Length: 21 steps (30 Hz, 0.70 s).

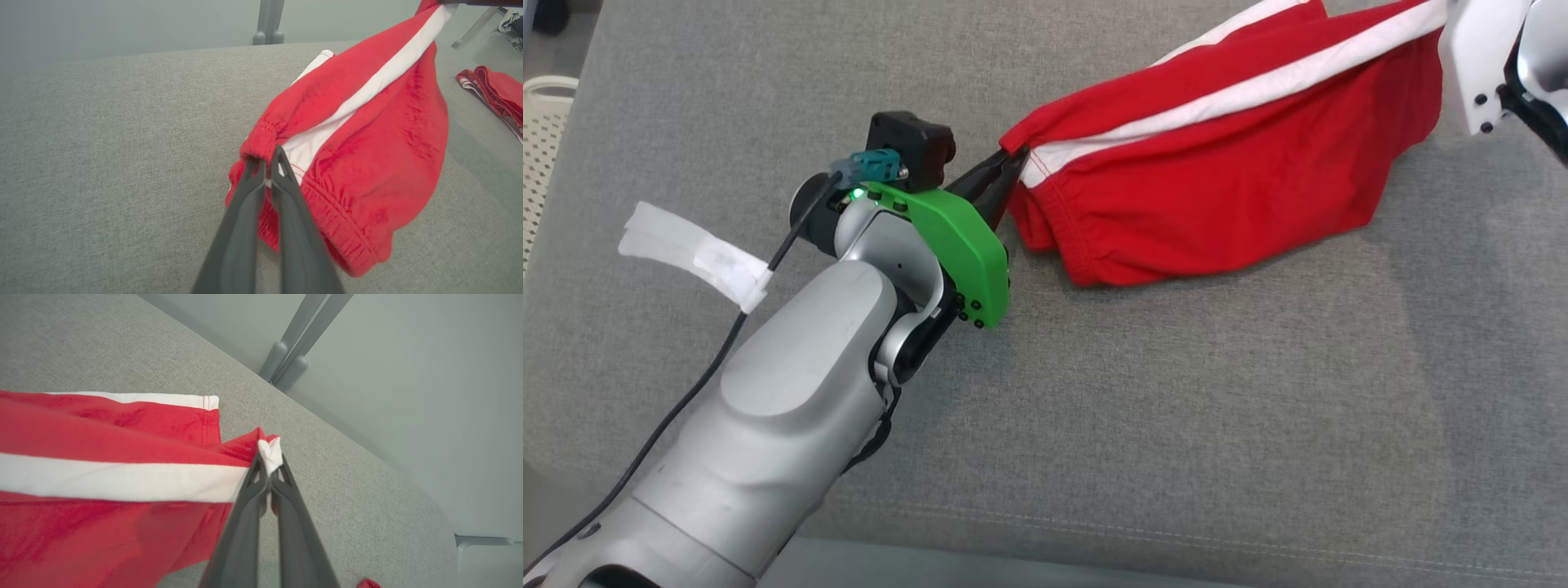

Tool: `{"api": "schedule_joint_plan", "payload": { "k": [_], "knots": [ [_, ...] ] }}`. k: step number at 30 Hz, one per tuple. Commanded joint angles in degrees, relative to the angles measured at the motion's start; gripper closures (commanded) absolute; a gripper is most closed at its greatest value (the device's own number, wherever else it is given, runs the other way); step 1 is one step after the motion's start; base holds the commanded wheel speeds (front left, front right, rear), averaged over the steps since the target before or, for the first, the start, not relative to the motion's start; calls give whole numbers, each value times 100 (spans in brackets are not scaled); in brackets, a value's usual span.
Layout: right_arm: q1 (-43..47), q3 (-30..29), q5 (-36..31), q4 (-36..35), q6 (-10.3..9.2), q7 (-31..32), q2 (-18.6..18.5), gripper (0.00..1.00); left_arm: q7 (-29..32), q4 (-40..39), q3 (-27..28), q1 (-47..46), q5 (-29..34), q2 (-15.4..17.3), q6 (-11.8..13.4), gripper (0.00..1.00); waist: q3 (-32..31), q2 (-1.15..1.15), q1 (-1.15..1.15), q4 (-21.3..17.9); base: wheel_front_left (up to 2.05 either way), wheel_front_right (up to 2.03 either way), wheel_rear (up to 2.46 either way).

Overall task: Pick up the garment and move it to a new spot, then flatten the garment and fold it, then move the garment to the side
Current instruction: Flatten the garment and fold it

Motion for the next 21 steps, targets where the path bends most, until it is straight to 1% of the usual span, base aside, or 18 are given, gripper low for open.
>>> {"api": "schedule_joint_plan", "payload": {
  "k": [1, 4, 14, 15, 16, 17, 21],
  "knots": [
    [-178, 105, -83, 138, -9, -115, -29, 100, -47, 83, 37, -160, -5, -40, -21, 100, 233, 0, 0, 171, 0, 0, 0],
    [-503, 308, -123, 516, -9, -377, 2, 100, -90, 288, 66, -363, 4, -144, -47, 100, 338, 0, 0, 220, 0, 0, 0],
    [-1171, 680, -185, 1601, -9, -1075, 367, 100, -147, 1037, 95, -885, 6, -422, -115, 100, 559, 0, 0, 284, 0, 0, 0],
    [-1218, 700, -187, 1693, -9, -1142, 397, 74, -154, 1115, 105, -923, -8, -461, -107, 100, 579, 0, 0, 290, 0, 0, 0],
    [-1237, 688, -149, 1795, -9, -1197, 439, 0, -190, 1173, 112, -949, -11, -498, -105, 85, 599, 0, 0, 292, 0, 0, 0],
    [-1247, 689, -103, 1882, -9, -1264, 488, 0, -251, 1235, 143, -975, -15, -537, -86, 0, 613, 0, 0, 294, 0, 0, 0],
    [-1326, 661, 10, 2192, -9, -1492, 590, 0, -456, 1499, 233, -1035, -69, -624, -61, 0, 627, 0, 0, 291, 0, 0, 0]
  ]
}}
